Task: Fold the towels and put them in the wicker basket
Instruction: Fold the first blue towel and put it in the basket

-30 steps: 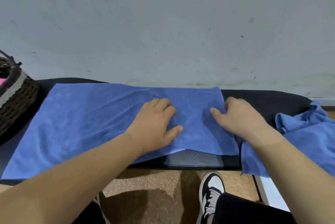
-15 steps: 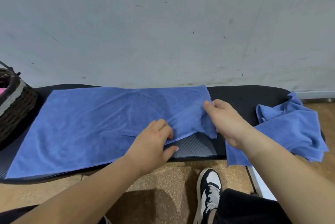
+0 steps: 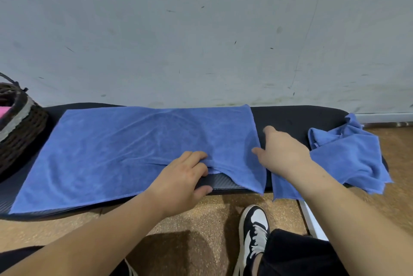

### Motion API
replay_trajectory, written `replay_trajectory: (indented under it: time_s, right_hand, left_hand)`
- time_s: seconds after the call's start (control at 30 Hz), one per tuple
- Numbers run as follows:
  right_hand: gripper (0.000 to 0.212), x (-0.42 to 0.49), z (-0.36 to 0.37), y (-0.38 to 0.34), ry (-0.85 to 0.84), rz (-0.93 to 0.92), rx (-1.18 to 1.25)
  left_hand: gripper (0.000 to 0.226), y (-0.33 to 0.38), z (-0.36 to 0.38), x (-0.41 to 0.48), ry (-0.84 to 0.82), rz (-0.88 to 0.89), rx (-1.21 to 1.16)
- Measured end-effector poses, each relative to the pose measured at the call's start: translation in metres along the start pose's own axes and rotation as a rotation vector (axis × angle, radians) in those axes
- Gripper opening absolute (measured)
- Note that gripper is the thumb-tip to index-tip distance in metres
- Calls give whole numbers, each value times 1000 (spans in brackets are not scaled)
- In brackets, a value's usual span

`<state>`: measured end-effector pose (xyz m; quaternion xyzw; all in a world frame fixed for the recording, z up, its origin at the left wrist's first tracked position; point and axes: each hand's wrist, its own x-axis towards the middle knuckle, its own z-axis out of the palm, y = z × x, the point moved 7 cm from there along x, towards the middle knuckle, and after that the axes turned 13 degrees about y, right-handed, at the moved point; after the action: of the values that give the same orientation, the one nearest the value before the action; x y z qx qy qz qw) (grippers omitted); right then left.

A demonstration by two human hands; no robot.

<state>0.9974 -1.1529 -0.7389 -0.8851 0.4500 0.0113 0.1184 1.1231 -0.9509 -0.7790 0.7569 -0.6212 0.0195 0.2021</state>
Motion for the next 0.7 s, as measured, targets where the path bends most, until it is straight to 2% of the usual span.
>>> replay_trajectory:
  time_s: [0.07, 0.13, 0.23, 0.33, 0.43, 0.53, 0.6, 0.7]
  right_hand:
    - [36, 0, 0, -21, 69, -165, 55]
    - [29, -7, 14, -38, -46, -285, 158]
    - [35, -21, 42, -45, -271, -323, 104]
    - [26, -18, 49, -41, -219, -321, 43]
    - [17, -8, 45, -33, -189, -296, 106]
    - [17, -7, 42, -26, -302, -247, 248]
    - [23, -8, 37, -23, -389, -220, 259]
    - [44, -7, 30, -21, -405, -217, 160]
  left_hand:
    - [38, 7, 0, -4, 1, 62, 76]
    - [45, 10, -4, -5, 30, 79, 160]
    - [52, 5, -9, -5, 71, 47, 248]
    - [58, -9, -7, -11, 25, -26, 211]
    - [49, -15, -5, -13, -52, -17, 151]
    - [24, -11, -6, -14, -127, -3, 78]
    - [8, -9, -7, -19, -173, 7, 26]
    - [19, -9, -18, -27, -206, 4, -34]
